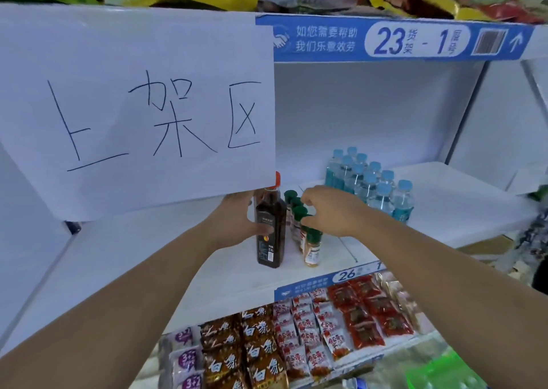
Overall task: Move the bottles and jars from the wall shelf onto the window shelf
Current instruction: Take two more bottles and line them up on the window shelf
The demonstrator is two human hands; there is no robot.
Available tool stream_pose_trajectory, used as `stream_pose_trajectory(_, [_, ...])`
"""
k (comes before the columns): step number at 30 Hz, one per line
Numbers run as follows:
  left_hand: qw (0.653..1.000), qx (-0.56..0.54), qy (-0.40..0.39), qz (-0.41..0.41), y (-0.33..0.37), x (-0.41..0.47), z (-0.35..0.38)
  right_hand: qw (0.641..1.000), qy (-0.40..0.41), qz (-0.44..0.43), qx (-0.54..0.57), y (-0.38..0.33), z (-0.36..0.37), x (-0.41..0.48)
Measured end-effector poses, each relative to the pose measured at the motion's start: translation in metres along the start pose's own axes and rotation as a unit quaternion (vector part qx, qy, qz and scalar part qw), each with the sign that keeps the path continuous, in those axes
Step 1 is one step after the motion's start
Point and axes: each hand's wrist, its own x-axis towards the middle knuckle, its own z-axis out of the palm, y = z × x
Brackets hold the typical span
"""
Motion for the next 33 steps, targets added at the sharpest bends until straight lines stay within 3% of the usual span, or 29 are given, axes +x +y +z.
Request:
stream_pose_trajectory(8, [1.000,-0.031,0.003,-0.005,-0.002,0.014,0.005,0.997,-0.014,-0.027,0.074,0.019,0.001,0.057])
stream_pose_trajectory(15, [0.998,-0.038,-0.025,-0.044,-0.008,0.002,0.007,0.963,-0.066,-0.032,0.261,0.018,0.018,0.108])
stream_pose_trajectory(19, [0.998,-0.022,-0.006,-0.060,-0.007,-0.008,0.010,0.961,-0.080,-0.066,0.257,0.010,0.032,0.129])
stream_pose_trajectory(29, [0.981,-0.068,0.089,-0.158,-0.021,-0.062,-0.010,0.950,-0.007,-0.127,0.284,-0.001,0.054,0.136])
stream_pose_trajectory(33, [0.974,-0.055,0.111,-0.187,-0.031,-0.096,-0.030,0.937,-0.013,-0.161,0.308,-0.028,0.056,0.124])
